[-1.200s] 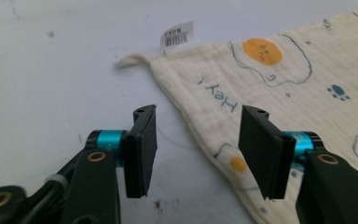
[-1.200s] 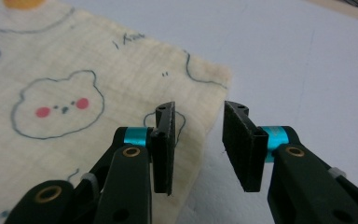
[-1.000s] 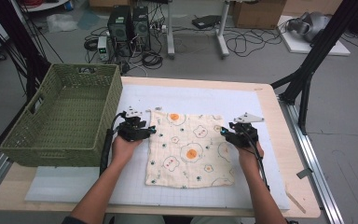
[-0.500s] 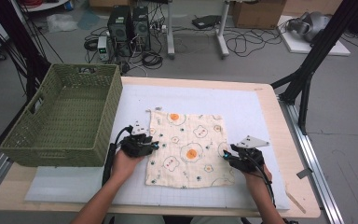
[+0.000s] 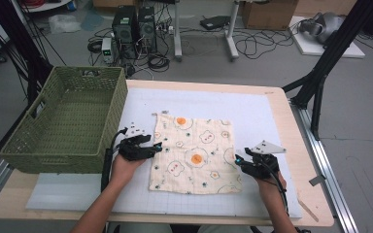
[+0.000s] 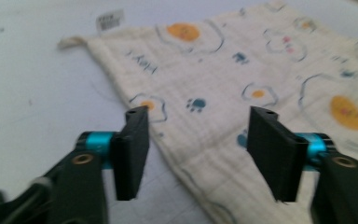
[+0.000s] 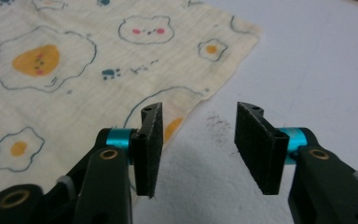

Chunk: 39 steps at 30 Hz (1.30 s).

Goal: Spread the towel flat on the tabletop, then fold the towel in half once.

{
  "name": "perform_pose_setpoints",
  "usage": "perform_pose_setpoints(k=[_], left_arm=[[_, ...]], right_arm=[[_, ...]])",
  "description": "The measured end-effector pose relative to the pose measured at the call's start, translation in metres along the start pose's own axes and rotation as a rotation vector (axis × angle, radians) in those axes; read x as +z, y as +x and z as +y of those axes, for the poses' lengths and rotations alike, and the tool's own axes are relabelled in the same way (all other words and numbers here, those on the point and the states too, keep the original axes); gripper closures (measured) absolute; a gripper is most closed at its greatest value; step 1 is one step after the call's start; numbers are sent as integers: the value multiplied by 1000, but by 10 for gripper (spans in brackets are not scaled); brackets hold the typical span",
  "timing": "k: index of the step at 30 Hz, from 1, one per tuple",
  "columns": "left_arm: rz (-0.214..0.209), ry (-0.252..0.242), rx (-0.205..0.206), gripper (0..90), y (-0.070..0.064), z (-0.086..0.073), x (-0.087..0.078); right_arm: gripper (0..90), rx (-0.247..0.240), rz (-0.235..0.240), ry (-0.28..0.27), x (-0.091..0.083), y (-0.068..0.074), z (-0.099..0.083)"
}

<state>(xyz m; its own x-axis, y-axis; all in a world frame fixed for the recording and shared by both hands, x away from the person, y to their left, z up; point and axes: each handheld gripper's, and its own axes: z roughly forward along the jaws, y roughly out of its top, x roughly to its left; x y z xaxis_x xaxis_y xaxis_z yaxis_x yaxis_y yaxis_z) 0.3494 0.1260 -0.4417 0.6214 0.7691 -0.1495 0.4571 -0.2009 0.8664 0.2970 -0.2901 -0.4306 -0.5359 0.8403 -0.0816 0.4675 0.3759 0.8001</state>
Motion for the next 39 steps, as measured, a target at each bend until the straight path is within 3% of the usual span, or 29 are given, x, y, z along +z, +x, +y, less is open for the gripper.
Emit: perform_pose_setpoints(k=[1, 2, 3, 4, 5, 6, 9, 12, 15, 16, 31, 39], left_arm=[[0, 0, 0, 345, 0, 0, 0], [-49, -49, -4, 320, -1, 2, -4], [-49, -49, -4, 293, -1, 2, -4], [-66, -102, 4, 257, -4, 5, -9], [-66, -102, 4, 231, -4, 5, -9], [-73, -129, 9, 193, -4, 7, -13], [-83, -171, 12, 172, -4, 9, -20], [-78, -181, -2, 172, -1, 10, -22], [-74, -189, 0, 173, -1, 11, -23], [-73, -196, 9, 173, -2, 11, -25], [-71, -197, 10, 173, -1, 14, -26], [-72, -202, 1, 173, 0, 15, -26]], right_arm=[[507, 0, 0, 0, 0, 0, 0], [459, -3, -18, -21, -4, -4, 2], [459, -3, -18, -21, -4, -4, 2], [399, 1, -39, -43, -7, -7, 5], [399, 1, -39, -43, -7, -7, 5], [335, -1, -50, -63, -10, -10, 8], [297, 4, -46, -81, -12, -12, 9], [195, -1, -27, -114, -18, -13, 14], [151, -8, -19, -122, -20, -14, 15], [101, 18, -16, -132, -20, -17, 15], [101, -17, -1, -95, -19, -19, 12], [101, -11, 2, -84, -19, -17, 12]])
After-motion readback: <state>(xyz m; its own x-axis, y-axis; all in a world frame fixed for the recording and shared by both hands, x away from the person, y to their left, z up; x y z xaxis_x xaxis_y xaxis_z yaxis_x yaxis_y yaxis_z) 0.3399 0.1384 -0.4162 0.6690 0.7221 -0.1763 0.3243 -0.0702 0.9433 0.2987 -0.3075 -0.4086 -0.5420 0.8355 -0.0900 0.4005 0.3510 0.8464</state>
